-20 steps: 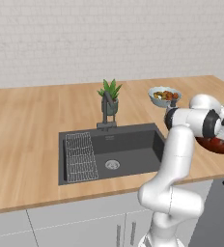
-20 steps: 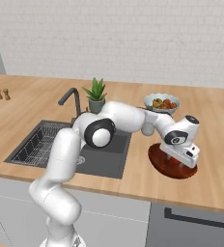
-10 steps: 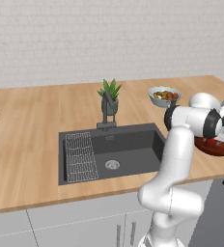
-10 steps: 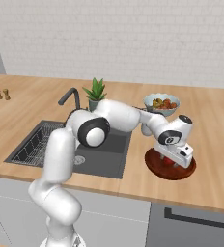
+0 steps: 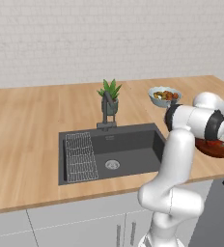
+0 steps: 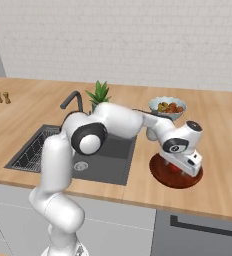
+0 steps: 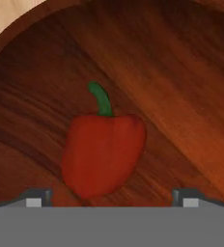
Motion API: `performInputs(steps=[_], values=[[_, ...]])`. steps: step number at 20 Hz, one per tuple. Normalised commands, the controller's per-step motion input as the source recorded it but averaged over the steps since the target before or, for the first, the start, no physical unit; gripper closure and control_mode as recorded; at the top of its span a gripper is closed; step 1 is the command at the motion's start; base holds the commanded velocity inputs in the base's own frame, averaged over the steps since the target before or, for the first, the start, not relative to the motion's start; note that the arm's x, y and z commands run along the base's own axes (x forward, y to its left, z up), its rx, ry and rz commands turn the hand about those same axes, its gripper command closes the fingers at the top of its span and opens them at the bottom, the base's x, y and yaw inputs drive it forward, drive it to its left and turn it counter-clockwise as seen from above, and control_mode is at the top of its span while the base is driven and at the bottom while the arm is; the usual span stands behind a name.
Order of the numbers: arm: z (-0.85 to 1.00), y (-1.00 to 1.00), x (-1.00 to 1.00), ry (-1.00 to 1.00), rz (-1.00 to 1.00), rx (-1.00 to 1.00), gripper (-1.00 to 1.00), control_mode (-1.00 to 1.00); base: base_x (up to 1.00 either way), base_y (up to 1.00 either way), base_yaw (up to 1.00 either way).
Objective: Pick the bell pepper from the sink and place it in the bowl. Then pick the bowl and place it in the microwave. Then close the microwave door and press the start button.
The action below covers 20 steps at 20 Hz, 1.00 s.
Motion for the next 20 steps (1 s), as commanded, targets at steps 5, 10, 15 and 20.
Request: performInputs(steps=[5, 10, 15, 20], values=[[0.43, 0.01, -0.45, -0.09, -0.06, 0.0, -1.0, -1.0, 0.0, 0.0, 0.0], [0.11, 0.0, -0.39, -0.04, -0.21, 0.02, -1.0, -1.0, 0.0, 0.0, 0.0], [0.0, -0.02, -0.29, 0.0, -0.38, 0.11, -1.0, -1.0, 0.0, 0.0, 0.0], [0.0, -0.15, -0.31, 0.0, -0.51, 0.14, -1.0, -1.0, 0.0, 0.0, 0.0]])
